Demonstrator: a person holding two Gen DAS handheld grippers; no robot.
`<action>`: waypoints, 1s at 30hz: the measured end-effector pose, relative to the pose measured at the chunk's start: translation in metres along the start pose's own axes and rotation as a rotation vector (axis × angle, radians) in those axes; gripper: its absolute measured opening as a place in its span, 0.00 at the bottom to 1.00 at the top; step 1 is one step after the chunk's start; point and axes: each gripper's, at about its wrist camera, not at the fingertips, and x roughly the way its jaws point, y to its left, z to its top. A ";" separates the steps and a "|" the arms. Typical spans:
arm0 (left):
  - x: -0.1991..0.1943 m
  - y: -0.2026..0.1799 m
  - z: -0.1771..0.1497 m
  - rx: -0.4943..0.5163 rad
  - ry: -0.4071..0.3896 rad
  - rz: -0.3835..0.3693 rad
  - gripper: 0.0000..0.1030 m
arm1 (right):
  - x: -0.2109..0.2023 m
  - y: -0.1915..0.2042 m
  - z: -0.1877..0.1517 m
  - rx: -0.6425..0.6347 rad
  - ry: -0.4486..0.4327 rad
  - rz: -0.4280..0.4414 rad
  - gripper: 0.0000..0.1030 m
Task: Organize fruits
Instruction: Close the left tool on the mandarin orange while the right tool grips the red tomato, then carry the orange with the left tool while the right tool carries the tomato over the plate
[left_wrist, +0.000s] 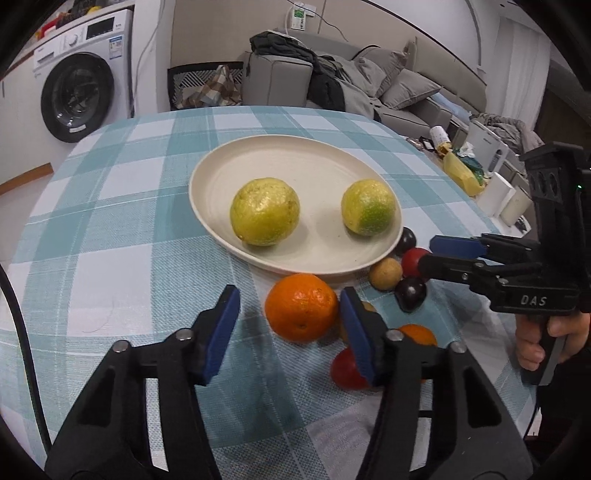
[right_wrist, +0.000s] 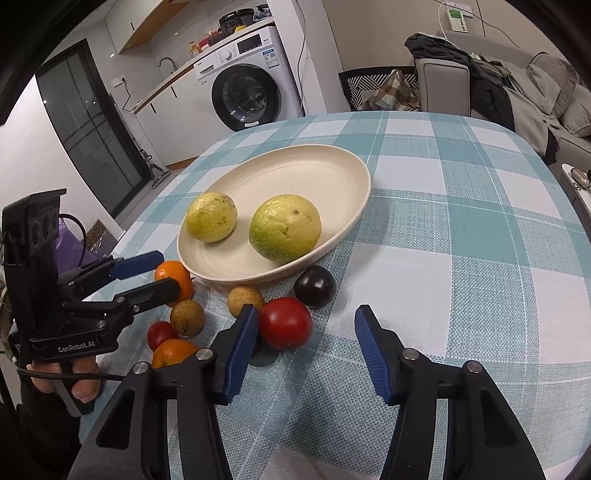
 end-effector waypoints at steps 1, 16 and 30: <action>0.000 -0.001 0.000 0.005 -0.001 -0.010 0.40 | 0.000 0.000 0.000 0.001 -0.001 -0.001 0.55; -0.007 -0.007 -0.001 0.026 -0.018 -0.012 0.36 | 0.003 -0.002 -0.001 0.025 0.002 0.049 0.45; -0.012 -0.005 0.002 0.024 -0.034 -0.016 0.36 | 0.001 0.001 -0.001 0.029 -0.004 0.088 0.29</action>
